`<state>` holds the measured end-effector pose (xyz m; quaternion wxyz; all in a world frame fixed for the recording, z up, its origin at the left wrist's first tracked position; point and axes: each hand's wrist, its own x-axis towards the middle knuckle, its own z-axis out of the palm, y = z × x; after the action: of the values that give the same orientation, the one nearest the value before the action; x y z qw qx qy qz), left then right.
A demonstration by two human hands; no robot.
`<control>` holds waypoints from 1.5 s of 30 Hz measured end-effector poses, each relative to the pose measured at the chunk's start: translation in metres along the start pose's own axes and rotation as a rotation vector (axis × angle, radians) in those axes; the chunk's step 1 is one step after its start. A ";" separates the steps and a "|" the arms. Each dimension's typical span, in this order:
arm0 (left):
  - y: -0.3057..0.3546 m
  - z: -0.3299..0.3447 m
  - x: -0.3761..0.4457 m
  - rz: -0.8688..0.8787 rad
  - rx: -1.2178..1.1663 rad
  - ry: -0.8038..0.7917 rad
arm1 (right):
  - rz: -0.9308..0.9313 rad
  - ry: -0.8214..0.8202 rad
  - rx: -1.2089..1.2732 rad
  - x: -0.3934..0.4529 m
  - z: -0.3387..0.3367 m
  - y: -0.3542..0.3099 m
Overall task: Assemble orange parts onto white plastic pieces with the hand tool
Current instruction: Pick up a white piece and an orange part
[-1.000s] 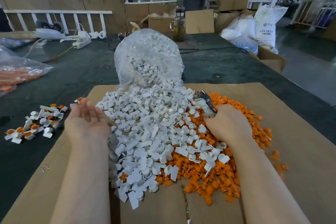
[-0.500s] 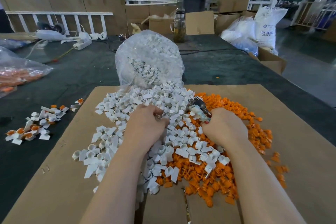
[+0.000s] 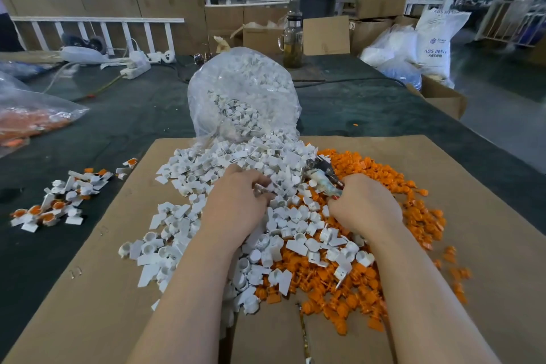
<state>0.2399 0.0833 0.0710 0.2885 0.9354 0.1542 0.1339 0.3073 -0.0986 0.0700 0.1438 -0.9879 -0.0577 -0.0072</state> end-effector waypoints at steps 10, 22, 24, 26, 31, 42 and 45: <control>0.002 0.002 0.000 -0.011 -0.071 0.052 | -0.009 0.036 0.080 0.001 -0.002 0.001; 0.013 -0.007 -0.005 -0.042 -0.651 0.098 | -0.130 0.128 0.767 -0.002 -0.010 -0.006; 0.015 -0.011 -0.006 -0.069 -0.780 0.069 | -0.143 0.099 0.868 -0.006 -0.013 -0.008; 0.017 -0.014 -0.006 -0.099 -0.913 0.033 | -0.157 0.075 0.929 -0.009 -0.016 -0.011; 0.023 -0.016 -0.009 -0.133 -1.193 -0.015 | -0.153 0.032 1.031 -0.013 -0.017 -0.017; 0.035 0.000 -0.012 -0.137 -1.175 0.002 | -0.348 0.116 1.008 -0.015 -0.009 -0.029; 0.035 -0.001 -0.011 -0.168 -1.186 0.044 | -0.368 0.143 0.945 -0.014 -0.005 -0.031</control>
<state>0.2366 0.0521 0.0903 0.7677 0.5965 0.1326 0.1930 0.2902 -0.0719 0.0829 0.5748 -0.7854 -0.2179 -0.0731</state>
